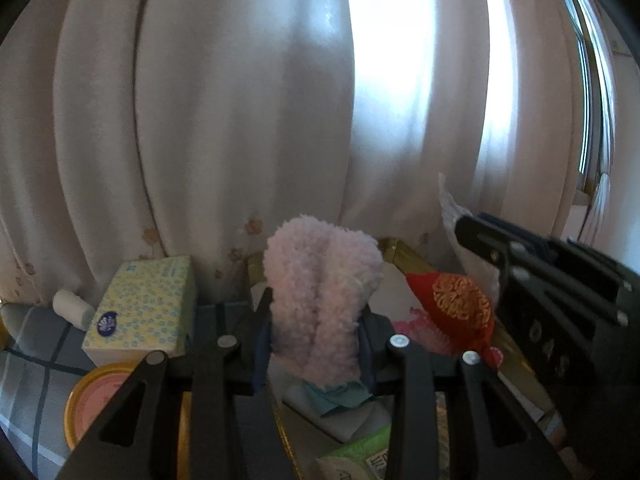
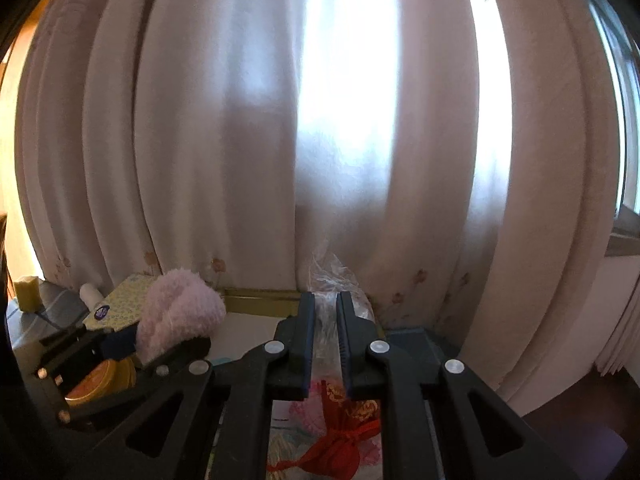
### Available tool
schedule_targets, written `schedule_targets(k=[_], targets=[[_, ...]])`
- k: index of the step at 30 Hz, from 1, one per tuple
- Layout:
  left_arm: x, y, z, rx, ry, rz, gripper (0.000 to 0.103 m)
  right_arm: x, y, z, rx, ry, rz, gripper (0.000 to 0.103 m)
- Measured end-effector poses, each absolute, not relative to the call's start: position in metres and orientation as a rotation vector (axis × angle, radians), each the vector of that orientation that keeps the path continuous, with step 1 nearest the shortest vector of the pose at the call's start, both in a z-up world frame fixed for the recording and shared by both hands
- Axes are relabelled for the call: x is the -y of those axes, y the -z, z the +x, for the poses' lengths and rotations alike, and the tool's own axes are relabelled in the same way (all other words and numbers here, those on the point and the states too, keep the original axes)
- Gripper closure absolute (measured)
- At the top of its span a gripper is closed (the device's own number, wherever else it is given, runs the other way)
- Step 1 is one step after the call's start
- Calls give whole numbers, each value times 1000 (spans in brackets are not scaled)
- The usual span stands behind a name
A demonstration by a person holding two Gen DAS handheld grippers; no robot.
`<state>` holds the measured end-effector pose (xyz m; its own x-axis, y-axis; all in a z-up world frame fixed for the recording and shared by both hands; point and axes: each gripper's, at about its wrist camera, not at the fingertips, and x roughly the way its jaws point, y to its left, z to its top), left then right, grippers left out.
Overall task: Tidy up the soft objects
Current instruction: 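Lower the pink puff into the tray with the left tool while the right releases the bag, then withdraw both tools from the tray toward the yellow sponge and white towel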
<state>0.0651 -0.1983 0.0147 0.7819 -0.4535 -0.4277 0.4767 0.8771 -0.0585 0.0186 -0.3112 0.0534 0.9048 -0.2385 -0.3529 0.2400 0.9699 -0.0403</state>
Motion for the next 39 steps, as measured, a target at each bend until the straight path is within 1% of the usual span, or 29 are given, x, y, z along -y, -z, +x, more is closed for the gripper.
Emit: schedule_targets(k=[4,10,11,12,13,14,15,16,17,20,22,24,35,39], targets=[[203,-13,67,-461,519,67,68,322,-54,41,-471,203,42,90],[204,-11,74,-504,529,72,68,318,-47,52,-534,161,47,89],[205,-11,73,-504,526,84,58,319,-47,52,-530,156,55,87],[207,-12,72,-503,524,98,51,321,-48,51,-528,149,65,80],[207,-13,72,-500,526,102,40,322,-48,51,-528,146,73,63],[206,-14,69,-488,522,101,24,324,-48,49,-527,144,87,51],[205,-16,67,-474,520,99,17,326,-48,46,-515,139,107,30],[203,-18,63,-451,521,99,4,328,-50,39,-486,134,132,25],[202,-20,59,-427,522,101,0,329,-52,29,-434,136,161,25],[204,-22,48,-365,513,139,0,330,-55,1,-293,176,210,21],[206,-21,45,-353,500,171,0,327,-51,-20,-211,289,211,14],[206,-19,43,-355,494,174,0,326,-44,-33,-160,349,225,11],[186,-16,39,-318,445,129,0,325,-32,-51,-141,403,265,11],[184,-13,34,-281,421,157,0,311,-29,-52,-125,417,204,11]])
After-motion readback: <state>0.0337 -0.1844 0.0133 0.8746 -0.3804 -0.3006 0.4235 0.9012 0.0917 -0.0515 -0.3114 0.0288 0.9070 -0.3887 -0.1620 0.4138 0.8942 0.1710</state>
